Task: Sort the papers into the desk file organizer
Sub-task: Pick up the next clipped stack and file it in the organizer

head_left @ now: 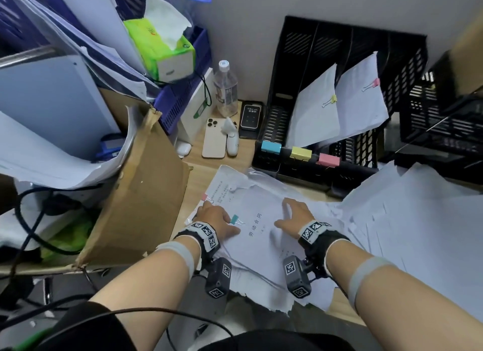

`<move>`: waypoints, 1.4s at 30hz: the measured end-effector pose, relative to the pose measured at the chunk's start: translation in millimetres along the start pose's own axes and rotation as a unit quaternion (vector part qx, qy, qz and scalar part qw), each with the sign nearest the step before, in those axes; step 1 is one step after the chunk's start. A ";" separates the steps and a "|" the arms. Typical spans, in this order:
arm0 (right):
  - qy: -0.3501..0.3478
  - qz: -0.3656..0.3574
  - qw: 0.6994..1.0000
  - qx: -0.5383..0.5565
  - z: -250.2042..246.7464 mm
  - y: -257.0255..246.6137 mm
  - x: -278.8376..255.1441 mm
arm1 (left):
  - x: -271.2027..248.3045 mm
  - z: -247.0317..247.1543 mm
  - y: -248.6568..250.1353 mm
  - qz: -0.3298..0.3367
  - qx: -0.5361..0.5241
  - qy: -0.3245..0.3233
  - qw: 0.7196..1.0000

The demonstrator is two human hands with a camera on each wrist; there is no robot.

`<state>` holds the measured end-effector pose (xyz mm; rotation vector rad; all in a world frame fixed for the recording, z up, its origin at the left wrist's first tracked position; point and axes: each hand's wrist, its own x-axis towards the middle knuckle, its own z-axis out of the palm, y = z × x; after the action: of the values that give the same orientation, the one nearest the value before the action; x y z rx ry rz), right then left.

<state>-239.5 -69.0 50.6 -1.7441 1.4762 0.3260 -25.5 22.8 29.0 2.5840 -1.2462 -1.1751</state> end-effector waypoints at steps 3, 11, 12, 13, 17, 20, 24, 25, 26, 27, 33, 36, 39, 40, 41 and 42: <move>-0.005 -0.005 0.999 0.043 1.9 1.7 -3.9 | 2.9 -2.4 6.0 0.026 -0.032 -0.017 0.999; 0.149 -0.003 0.987 0.058 -19.3 3.3 -12.9 | -3.8 -38.2 44.8 0.183 -0.177 -0.007 0.967; 0.169 -0.011 0.983 0.070 -26.5 3.8 -12.5 | -5.1 -44.4 51.6 0.192 -0.190 -0.005 0.963; 0.180 -0.009 0.978 0.102 -34.6 4.9 -12.1 | -4.2 -49.8 57.0 0.197 -0.202 0.003 0.959; 0.208 0.011 0.959 0.190 -55.1 14.3 -14.1 | -4.5 -66.3 75.1 0.189 -0.248 0.056 0.949; 0.226 -0.004 0.949 0.219 -59.2 18.9 -16.9 | -3.1 -68.6 78.6 0.169 -0.299 0.066 0.937; 0.244 -0.024 0.934 0.261 -69.6 8.5 -25.9 | -2.0 -70.1 73.4 0.154 -0.368 0.014 0.917; 0.247 -0.030 0.929 0.273 -75.2 3.2 -27.7 | -5.1 -71.6 71.9 0.153 -0.381 -0.004 0.912; 0.251 -0.041 0.925 0.282 -81.5 -2.1 -28.6 | -5.4 -71.3 68.9 0.152 -0.397 -0.029 0.905; 0.254 -0.050 0.923 0.285 -89.2 -9.5 -29.8 | -9.0 -72.9 67.8 0.146 -0.412 -0.053 0.898; 0.291 -0.130 0.900 0.297 -148.4 -73.8 -34.5 | -24.0 -92.7 75.6 0.178 -0.458 -0.045 0.870; 0.310 -0.156 0.876 0.335 -175.0 -109.8 -40.3 | -28.0 -118.5 92.1 0.183 -0.500 0.088 0.842; 0.264 -0.202 0.880 0.340 -199.7 -140.6 -50.3 | -24.8 -141.9 108.6 0.194 -0.471 0.206 0.835; 0.215 -0.222 0.879 0.364 -205.0 -148.3 -54.1 | -23.3 -147.1 113.8 0.198 -0.460 0.235 0.833; 0.157 -0.240 0.873 0.395 -209.5 -155.5 -60.0 | -23.4 -151.4 122.3 0.207 -0.463 0.259 0.822; 0.106 -0.257 0.864 0.419 -213.0 -161.4 -65.9 | -22.7 -154.4 129.4 0.224 -0.464 0.276 0.812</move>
<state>-173.6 -175.8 295.6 -1.3665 0.9805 -0.7182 -18.9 -90.8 196.8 1.5802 -0.7685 -0.6013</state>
